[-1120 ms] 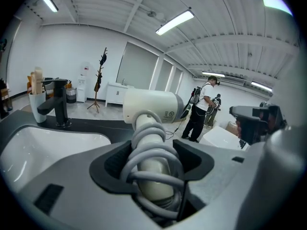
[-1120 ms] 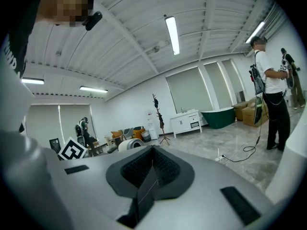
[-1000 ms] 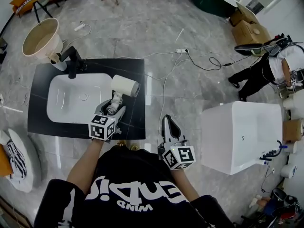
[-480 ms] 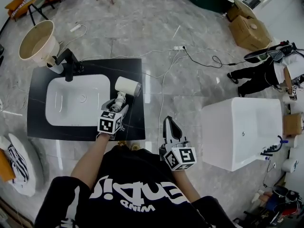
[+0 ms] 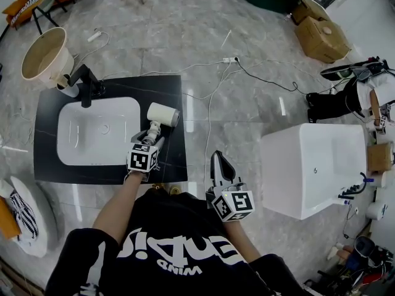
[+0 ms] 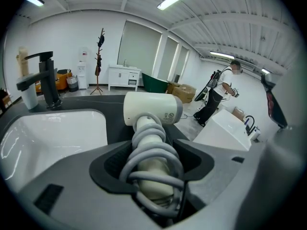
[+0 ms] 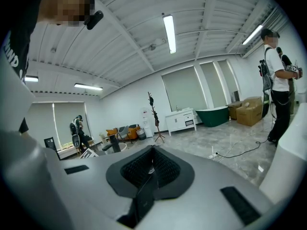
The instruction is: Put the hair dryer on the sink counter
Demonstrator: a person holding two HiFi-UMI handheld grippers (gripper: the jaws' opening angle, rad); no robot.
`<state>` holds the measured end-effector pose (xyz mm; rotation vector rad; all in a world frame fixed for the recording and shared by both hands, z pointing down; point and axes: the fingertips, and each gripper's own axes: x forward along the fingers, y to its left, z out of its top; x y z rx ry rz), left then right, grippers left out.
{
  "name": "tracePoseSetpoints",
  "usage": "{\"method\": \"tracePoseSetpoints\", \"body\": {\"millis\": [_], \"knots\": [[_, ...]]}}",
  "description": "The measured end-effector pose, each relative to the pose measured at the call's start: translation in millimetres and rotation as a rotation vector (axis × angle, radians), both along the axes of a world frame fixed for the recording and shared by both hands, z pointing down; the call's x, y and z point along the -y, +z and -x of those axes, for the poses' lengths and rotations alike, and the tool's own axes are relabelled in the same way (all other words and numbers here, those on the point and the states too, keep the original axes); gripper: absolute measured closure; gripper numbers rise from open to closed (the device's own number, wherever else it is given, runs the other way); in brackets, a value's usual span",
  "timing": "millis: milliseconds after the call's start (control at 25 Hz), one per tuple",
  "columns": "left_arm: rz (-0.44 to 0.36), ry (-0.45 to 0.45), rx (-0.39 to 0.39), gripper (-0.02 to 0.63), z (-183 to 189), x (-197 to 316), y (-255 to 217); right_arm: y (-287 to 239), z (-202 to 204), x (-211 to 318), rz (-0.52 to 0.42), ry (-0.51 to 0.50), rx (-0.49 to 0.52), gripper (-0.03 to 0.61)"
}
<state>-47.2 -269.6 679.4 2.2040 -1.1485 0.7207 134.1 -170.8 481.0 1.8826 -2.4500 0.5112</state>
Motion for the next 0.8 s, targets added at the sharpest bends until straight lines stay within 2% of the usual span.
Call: {"method": "tracePoseSetpoints", "body": {"millis": [600,800], "knots": [[0.007,0.024,0.029,0.344,-5.1,-2.8,12.8,4.4,-7.0,-0.8,0.009,0.015,0.0,0.555],[-0.004,0.042,0.063,0.337,-7.6,-5.6,16.3,5.8,-7.6,-2.3,0.011,0.016,0.0,0.555]]}}
